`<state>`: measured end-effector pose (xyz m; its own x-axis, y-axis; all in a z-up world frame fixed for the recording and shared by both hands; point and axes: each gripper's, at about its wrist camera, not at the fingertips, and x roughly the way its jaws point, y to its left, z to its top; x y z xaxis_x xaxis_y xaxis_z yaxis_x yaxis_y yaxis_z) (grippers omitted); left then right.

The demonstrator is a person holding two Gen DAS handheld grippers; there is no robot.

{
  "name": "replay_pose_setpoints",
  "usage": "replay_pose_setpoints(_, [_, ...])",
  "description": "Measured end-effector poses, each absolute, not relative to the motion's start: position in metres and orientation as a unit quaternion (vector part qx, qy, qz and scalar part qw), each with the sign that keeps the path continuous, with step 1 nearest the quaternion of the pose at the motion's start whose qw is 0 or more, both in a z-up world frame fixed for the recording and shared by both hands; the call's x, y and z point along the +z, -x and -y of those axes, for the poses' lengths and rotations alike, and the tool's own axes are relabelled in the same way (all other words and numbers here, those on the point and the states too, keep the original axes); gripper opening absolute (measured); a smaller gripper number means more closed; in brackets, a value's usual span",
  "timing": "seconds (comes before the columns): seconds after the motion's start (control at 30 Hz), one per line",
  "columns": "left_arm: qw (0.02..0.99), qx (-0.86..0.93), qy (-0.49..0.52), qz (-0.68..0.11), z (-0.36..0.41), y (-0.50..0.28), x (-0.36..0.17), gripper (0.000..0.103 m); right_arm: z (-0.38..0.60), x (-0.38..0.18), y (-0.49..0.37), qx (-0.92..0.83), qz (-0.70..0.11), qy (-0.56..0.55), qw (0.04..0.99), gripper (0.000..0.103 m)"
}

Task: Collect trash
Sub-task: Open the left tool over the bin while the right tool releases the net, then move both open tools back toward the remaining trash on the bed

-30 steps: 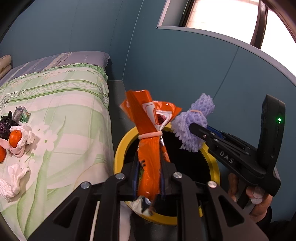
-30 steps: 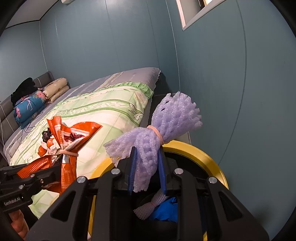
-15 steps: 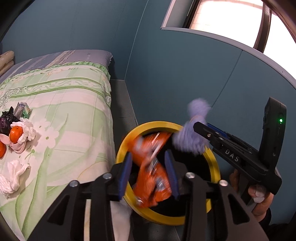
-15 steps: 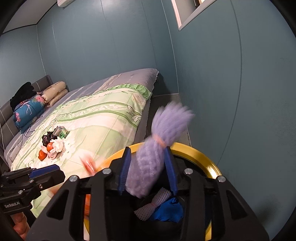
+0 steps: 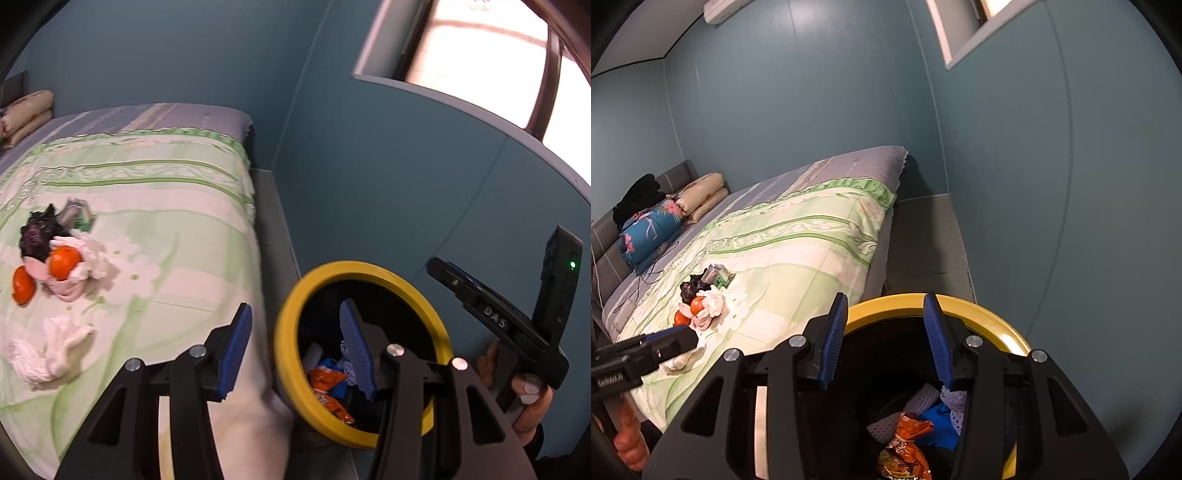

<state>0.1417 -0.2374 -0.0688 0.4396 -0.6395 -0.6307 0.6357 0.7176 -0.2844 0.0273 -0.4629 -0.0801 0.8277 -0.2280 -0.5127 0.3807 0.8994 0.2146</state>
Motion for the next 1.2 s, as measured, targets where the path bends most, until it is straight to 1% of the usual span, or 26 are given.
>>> replay_pose_setpoints(0.07, [0.855,-0.362,0.006,-0.371,0.225,-0.147,-0.067,0.047,0.457,-0.077,-0.032,-0.152,-0.245,-0.152,0.945,0.04])
replay_pose_setpoints(0.13, [0.864,-0.343,0.006,-0.37,0.211,-0.153,-0.066,0.052,0.449,-0.074,-0.037,-0.14,-0.243,-0.149,0.948,0.041])
replay_pose_setpoints(0.17, [0.868,-0.332,0.004,-0.369,0.204,-0.155,-0.066,0.055,0.444,-0.072,-0.041,-0.131,-0.242,-0.146,0.95,0.042])
replay_pose_setpoints(0.27, [0.876,-0.308,0.008,-0.371,0.182,-0.164,-0.067,0.057,0.426,-0.066,-0.055,-0.105,-0.243,-0.133,0.955,0.047])
replay_pose_setpoints(0.4, [0.888,-0.274,0.019,-0.369,0.146,-0.175,-0.069,0.067,0.399,-0.061,-0.082,-0.068,-0.25,-0.111,0.959,0.053])
replay_pose_setpoints(0.53, [0.893,-0.242,0.037,-0.377,0.108,-0.186,-0.075,0.069,0.374,-0.058,-0.107,-0.031,-0.258,-0.099,0.961,0.054])
replay_pose_setpoints(0.6, [0.897,-0.227,0.038,-0.378,0.094,-0.19,-0.079,0.073,0.358,-0.058,-0.122,-0.014,-0.259,-0.088,0.962,0.055])
replay_pose_setpoints(0.9, [0.896,-0.187,0.058,-0.398,0.048,-0.21,-0.103,0.075,0.305,-0.071,-0.182,0.045,-0.287,-0.04,0.956,0.056])
replay_pose_setpoints(1.2, [0.891,-0.167,0.067,-0.417,0.026,-0.231,-0.13,0.075,0.272,-0.1,-0.244,0.079,-0.342,-0.003,0.936,0.056])
